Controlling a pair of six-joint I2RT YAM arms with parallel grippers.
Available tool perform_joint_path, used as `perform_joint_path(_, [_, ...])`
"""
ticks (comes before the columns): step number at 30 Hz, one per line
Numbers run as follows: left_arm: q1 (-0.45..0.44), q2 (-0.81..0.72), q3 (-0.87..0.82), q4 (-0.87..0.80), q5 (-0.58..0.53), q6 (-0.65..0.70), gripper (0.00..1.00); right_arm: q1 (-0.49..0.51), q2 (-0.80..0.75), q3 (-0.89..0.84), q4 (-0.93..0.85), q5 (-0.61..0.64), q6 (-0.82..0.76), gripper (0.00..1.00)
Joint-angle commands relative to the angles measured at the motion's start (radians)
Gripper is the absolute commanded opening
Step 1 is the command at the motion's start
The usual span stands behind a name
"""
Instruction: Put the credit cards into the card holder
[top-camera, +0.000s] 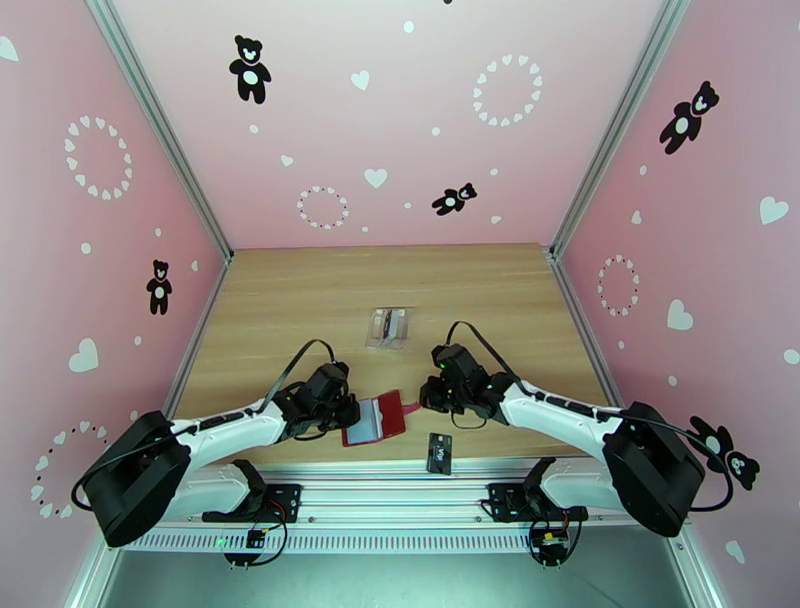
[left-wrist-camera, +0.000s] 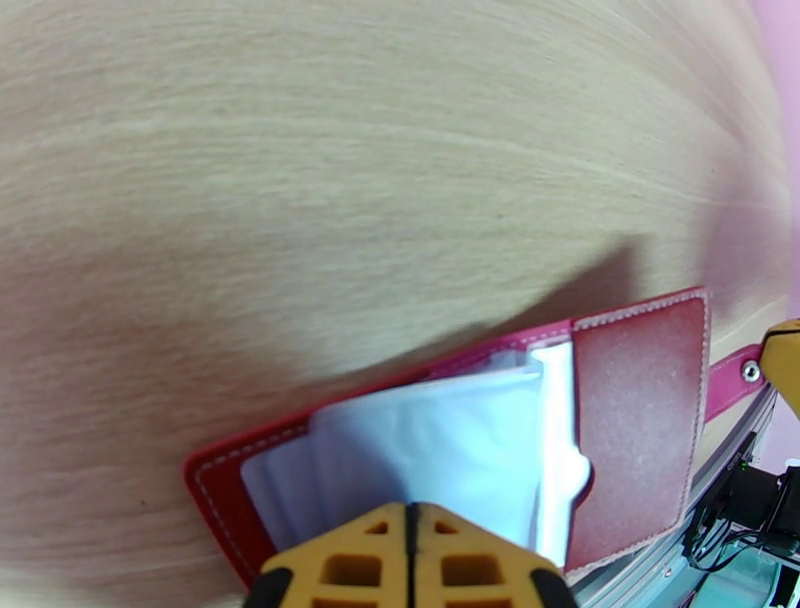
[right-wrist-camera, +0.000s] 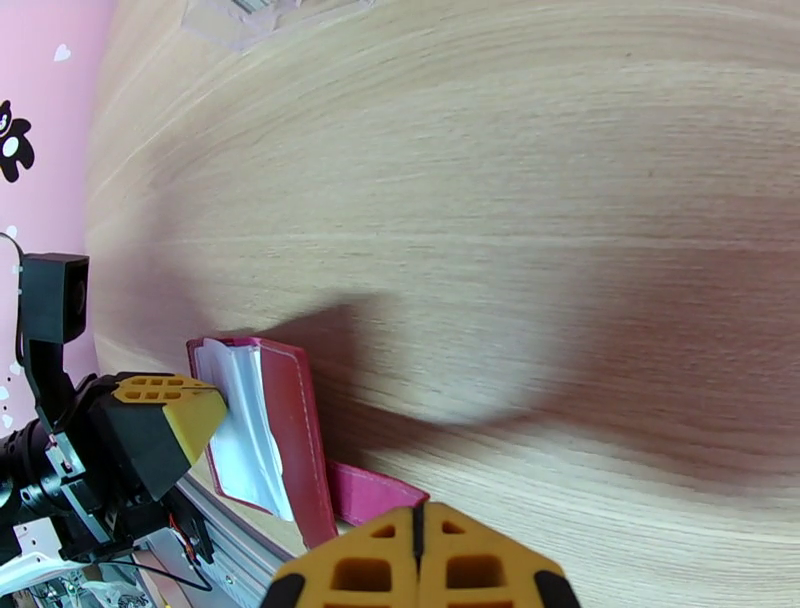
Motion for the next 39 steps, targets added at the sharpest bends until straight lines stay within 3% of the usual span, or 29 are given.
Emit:
perform_joint_path(1, [-0.006,0.022,0.023,-0.018,-0.02,0.016,0.06,-0.015,-0.015,-0.017,-0.052,0.042,-0.023,0.0])
perform_joint_path(18, [-0.002,0.067,0.126,-0.067,-0.024,0.064,0.06,-0.022,-0.039,-0.049,-0.052,0.06,0.004,0.02])
perform_joint_path(23, [-0.003,0.005,0.153,-0.123,-0.023,0.075,0.06,-0.03,-0.111,0.004,-0.175,0.103,-0.046,0.4])
perform_joint_path(25, [-0.011,-0.017,0.165,-0.145,-0.015,0.078,0.06,-0.039,-0.161,0.019,-0.228,0.112,-0.068,0.49])
perform_joint_path(28, [-0.064,-0.027,0.187,-0.161,-0.001,0.081,0.06,-0.049,-0.258,0.021,-0.315,0.106,-0.096,0.57])
perform_joint_path(32, [-0.202,-0.011,0.221,-0.135,-0.021,0.056,0.06,-0.049,-0.387,-0.011,-0.421,0.016,-0.118,0.61])
perform_joint_path(39, [-0.423,0.205,0.347,-0.036,-0.035,0.014,0.01,-0.049,-0.649,-0.156,-0.579,-0.131,-0.082,0.63])
